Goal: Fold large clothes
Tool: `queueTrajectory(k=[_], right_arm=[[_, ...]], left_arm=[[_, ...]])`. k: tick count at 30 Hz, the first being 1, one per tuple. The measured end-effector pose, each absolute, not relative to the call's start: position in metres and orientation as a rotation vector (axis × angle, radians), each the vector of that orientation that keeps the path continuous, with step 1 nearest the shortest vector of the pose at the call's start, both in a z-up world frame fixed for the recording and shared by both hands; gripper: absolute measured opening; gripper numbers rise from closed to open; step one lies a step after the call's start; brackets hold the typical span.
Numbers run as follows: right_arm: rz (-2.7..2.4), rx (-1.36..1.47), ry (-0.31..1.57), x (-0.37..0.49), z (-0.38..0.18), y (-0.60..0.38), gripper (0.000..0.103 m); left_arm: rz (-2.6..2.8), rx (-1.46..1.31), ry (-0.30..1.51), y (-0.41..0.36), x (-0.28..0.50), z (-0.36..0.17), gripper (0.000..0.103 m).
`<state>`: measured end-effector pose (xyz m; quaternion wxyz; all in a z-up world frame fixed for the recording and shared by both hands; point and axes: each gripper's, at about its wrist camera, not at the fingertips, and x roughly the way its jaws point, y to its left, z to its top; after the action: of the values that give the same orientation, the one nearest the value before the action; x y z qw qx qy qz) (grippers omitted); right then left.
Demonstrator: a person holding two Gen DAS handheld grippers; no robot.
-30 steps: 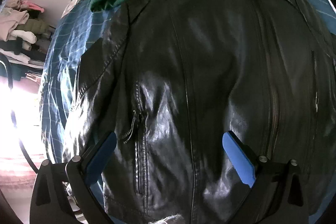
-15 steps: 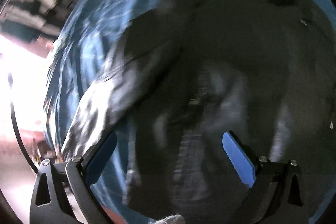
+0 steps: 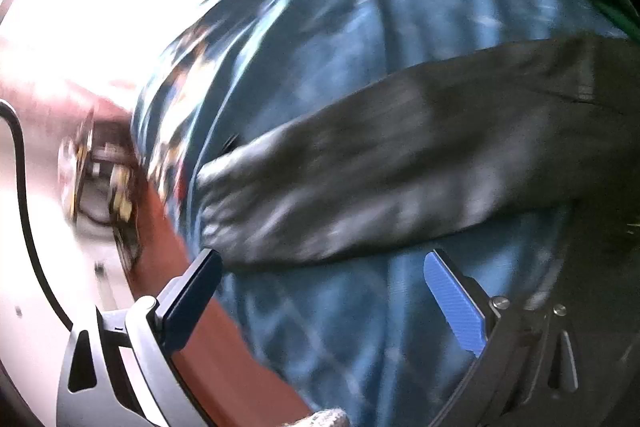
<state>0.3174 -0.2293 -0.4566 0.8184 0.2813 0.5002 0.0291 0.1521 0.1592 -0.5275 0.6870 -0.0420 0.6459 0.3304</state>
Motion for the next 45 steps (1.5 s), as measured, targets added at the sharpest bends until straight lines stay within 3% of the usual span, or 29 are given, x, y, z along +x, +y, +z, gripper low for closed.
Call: queueTrajectory(k=[3, 6, 8, 9, 10, 15, 19, 22, 23, 24, 25, 30, 32, 33, 34, 38, 40, 42, 45], right_arm=[[0.112, 0.382, 1.276, 0.339, -0.531, -0.146, 0.007], [0.145, 0.222, 1.417, 0.343, -0.571, -0.109, 0.018], [0.197, 0.247, 1.405, 0.333, -0.560, -0.110, 0.043], [0.221, 0.281, 1.417, 0.325, -0.556, -0.117, 0.067], [0.244, 0.324, 1.422, 0.317, -0.548, -0.127, 0.073], [0.210, 0.378, 1.440, 0.278, -0.510, -0.157, 0.073], [0.139, 0.451, 1.488, 0.266, -0.512, -0.181, 0.073], [0.073, 0.493, 1.523, 0.256, -0.529, -0.189, 0.073], [0.059, 0.495, 1.525, 0.255, -0.532, -0.189, 0.073], [0.035, 0.486, 1.522, 0.255, -0.533, -0.188, 0.073], [0.023, 0.472, 1.515, 0.256, -0.533, -0.184, 0.073], [0.034, 0.396, 1.447, 0.279, -0.522, -0.146, 0.072], [0.090, 0.447, 1.410, 0.293, -0.523, -0.130, 0.052], [0.115, 0.461, 1.414, 0.302, -0.530, -0.121, 0.037], [0.124, 0.464, 1.442, 0.310, -0.540, -0.112, 0.034], [0.091, 0.446, 1.576, 0.330, -0.582, -0.085, 0.034], [0.086, 0.446, 1.583, 0.329, -0.579, -0.086, 0.035], [0.111, 0.462, 1.583, 0.325, -0.574, -0.091, 0.036], [0.113, 0.509, 1.610, 0.314, -0.571, -0.104, 0.044]], left_arm=[[0.729, -0.268, 1.431, 0.187, 0.127, -0.533, 0.103], [0.699, -0.462, 1.423, 0.206, 0.109, -0.539, 0.103], [0.668, -0.609, 1.405, 0.219, 0.098, -0.545, 0.103], [0.652, -0.693, 1.391, 0.225, 0.094, -0.549, 0.103], [0.634, -0.779, 1.375, 0.230, 0.090, -0.553, 0.103], [0.570, -1.184, 1.218, 0.257, 0.085, -0.586, 0.102], [0.713, -1.270, 1.095, 0.289, 0.095, -0.598, 0.099], [0.874, -1.228, 1.033, 0.312, 0.105, -0.593, 0.060], [0.931, -1.173, 1.024, 0.315, 0.111, -0.589, 0.030], [0.941, -1.147, 1.007, 0.321, 0.117, -0.586, 0.009], [0.933, -1.128, 0.993, 0.329, 0.124, -0.584, 0.008], [0.822, -1.053, 0.859, 0.353, 0.164, -0.553, 0.006], [0.749, -1.089, 0.825, 0.364, 0.175, -0.552, 0.006], [0.730, -1.106, 0.820, 0.368, 0.176, -0.557, 0.006], [0.698, -1.122, 0.817, 0.369, 0.178, -0.563, 0.006], [0.630, -1.142, 0.854, 0.365, 0.180, -0.584, 0.011], [0.618, -1.177, 0.881, 0.363, 0.174, -0.592, 0.019], [0.573, -1.257, 0.879, 0.362, 0.166, -0.604, 0.033], [0.563, -1.313, 0.837, 0.361, 0.155, -0.607, 0.039]])
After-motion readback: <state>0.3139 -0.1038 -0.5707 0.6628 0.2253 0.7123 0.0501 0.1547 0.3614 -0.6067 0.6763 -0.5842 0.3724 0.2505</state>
